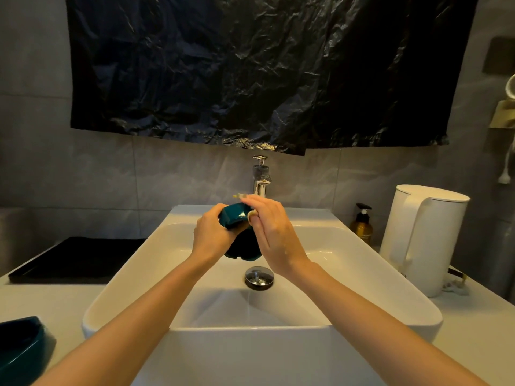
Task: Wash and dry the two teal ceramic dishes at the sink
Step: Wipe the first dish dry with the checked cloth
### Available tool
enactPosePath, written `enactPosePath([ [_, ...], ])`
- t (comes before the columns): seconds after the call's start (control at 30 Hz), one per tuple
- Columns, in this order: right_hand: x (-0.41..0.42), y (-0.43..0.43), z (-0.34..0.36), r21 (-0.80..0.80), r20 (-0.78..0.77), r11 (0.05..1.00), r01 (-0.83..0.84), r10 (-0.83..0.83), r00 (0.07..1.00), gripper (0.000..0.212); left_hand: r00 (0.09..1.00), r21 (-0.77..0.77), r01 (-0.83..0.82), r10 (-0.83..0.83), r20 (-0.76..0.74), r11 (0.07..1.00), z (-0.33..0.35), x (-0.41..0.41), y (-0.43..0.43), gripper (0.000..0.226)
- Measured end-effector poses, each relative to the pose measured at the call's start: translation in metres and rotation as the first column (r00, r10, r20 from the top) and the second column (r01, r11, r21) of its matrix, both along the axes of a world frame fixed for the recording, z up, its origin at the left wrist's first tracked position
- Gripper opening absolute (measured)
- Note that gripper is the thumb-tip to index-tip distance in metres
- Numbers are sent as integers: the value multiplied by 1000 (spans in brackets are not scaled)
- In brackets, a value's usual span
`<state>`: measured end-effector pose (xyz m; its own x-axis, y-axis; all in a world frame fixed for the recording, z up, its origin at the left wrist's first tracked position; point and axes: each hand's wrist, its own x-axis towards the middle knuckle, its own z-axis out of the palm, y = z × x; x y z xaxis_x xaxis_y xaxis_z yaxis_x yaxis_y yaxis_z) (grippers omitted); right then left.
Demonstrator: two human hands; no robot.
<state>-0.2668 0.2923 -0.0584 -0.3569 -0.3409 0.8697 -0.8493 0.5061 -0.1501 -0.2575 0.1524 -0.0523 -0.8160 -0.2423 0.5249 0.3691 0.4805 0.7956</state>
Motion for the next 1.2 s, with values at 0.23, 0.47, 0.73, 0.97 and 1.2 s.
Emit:
enactPosePath([
  [0.23, -2, -1, -4, -199, 219, 977, -81, 125, 968, 35, 980, 390, 67, -135, 150, 919, 6, 1, 2, 28],
  [0.47, -2, -7, -8, -270, 408, 959, -86, 195, 892, 46, 980, 601, 82, -174, 96, 795, 8, 1, 2, 23],
  [0.73, -9, 4, 3, -361, 393, 916, 173, -19, 919, 33, 969, 285, 182, -220, 108, 941, 1, 1, 14, 36],
  [0.97, -5, 16, 5, -39, 135, 956, 291, -283, 950, 41, 988, 17, 133, -131, -78, 991, 0, 0, 8, 48],
  [1.2, -4, 3, -2, 72, 120, 977, 199, -207, 971, 51, 999, -172, -6, -3, -50, 985, -7, -2, 1, 28],
])
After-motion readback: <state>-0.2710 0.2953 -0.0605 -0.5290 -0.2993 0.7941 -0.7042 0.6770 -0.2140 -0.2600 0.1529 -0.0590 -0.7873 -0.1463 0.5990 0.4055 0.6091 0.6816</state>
